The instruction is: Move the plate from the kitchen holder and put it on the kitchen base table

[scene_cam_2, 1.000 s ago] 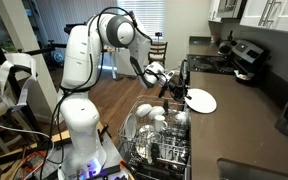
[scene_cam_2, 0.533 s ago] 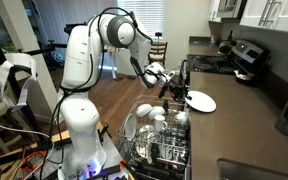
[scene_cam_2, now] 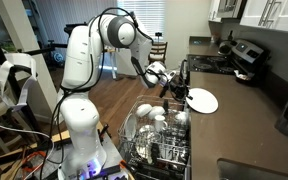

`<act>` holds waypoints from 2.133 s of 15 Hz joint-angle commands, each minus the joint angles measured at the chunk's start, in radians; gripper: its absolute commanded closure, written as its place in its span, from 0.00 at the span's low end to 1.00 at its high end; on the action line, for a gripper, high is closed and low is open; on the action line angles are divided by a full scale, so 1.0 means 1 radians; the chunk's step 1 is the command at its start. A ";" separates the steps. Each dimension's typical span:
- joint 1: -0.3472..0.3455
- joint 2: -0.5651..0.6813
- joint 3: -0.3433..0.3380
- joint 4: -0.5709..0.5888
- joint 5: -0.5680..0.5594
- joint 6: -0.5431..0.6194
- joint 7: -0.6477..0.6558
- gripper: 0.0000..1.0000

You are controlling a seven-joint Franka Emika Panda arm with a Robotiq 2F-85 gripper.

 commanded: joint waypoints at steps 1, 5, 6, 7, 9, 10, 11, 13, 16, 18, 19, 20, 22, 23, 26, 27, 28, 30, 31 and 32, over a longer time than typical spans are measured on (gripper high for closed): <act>-0.018 0.010 0.001 0.036 0.037 0.007 -0.053 0.94; -0.020 0.015 -0.003 0.048 0.050 0.005 -0.064 0.70; -0.019 0.016 -0.003 0.048 0.049 0.005 -0.063 0.60; -0.019 0.017 -0.003 0.048 0.050 0.004 -0.063 0.58; -0.019 0.020 -0.003 0.047 0.049 0.006 -0.063 0.83; -0.019 0.021 -0.003 0.046 0.050 0.006 -0.063 0.86; -0.019 0.023 -0.003 0.045 0.051 0.007 -0.063 0.88; -0.019 0.027 -0.003 0.044 0.051 0.007 -0.061 0.96; -0.019 0.027 -0.003 0.043 0.052 0.006 -0.064 0.66; -0.018 0.027 -0.002 0.036 0.050 0.010 -0.066 0.55; -0.017 0.029 -0.001 0.034 0.049 0.009 -0.064 0.51; -0.016 0.030 0.000 0.030 0.048 0.012 -0.063 0.44; -0.014 0.030 0.002 0.026 0.045 0.013 -0.065 0.35; -0.014 0.029 0.003 0.024 0.045 0.018 -0.067 0.50; -0.017 0.022 0.012 0.006 0.045 0.062 -0.084 0.78; -0.018 0.020 0.014 0.003 0.048 0.077 -0.092 0.86; -0.022 0.018 0.015 0.000 0.050 0.102 -0.103 0.92; -0.026 0.007 0.016 -0.006 0.055 0.133 -0.131 0.97; -0.024 0.000 0.016 -0.009 0.054 0.134 -0.145 0.96; -0.022 -0.002 0.015 -0.011 0.051 0.136 -0.151 0.94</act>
